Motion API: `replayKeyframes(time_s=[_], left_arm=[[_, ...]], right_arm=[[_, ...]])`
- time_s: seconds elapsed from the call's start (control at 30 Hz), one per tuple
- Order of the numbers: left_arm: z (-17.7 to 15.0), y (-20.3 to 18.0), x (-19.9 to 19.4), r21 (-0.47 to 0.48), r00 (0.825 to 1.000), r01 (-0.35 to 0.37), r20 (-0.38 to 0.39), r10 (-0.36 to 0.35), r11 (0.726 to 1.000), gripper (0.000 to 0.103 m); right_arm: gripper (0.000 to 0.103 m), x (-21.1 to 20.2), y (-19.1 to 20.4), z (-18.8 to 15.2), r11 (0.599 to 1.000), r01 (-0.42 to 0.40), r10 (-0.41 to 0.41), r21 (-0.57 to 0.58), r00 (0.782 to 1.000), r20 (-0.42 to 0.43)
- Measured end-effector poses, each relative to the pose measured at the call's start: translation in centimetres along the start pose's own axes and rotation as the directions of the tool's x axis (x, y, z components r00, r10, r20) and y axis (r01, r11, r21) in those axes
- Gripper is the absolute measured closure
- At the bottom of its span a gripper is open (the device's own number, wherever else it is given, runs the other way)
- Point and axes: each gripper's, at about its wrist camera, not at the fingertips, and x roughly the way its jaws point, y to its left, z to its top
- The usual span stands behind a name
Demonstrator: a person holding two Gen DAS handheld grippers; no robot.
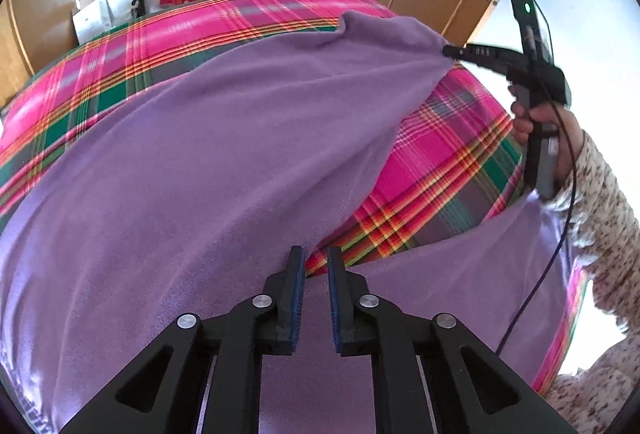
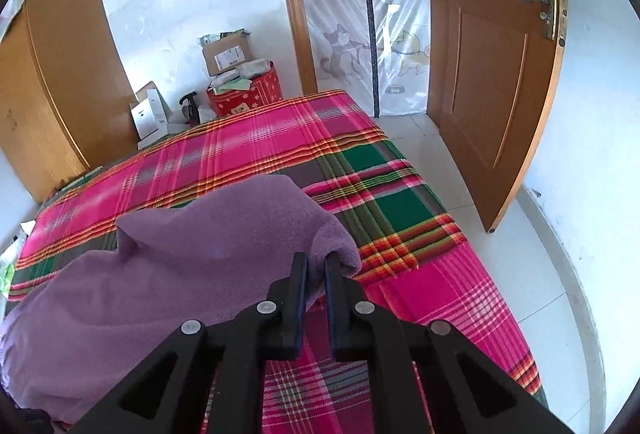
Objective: Fold clothes
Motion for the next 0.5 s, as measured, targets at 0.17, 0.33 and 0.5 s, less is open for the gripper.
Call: replayKeyframes(time_s=[0.17,0.33,0.5], left_arm=[[0.4,-0.2,0.5,0.013,0.999,-0.041,-0.01,0.041,0.999,0.081],[0.8,-1.5,1.8,0.071,0.995,-0.095,-0.005,0.096,0.993,0.081],[1.4,-2.9,2.9,0.153,0.988,-0.153,-0.003,0.155,0.976,0.081]], right_arm=[[0.096,0.1,0.7,0.6,1.0,0.013,-0.013,0.003,0.999,0.031],[0.096,0.6,0.5,0.5,0.999,0.022,-0.022,0.036,1.0,0.02],[0.096,0.9,0.3,0.3,0.999,0.027,-0.027,0.03,1.0,0.0]])
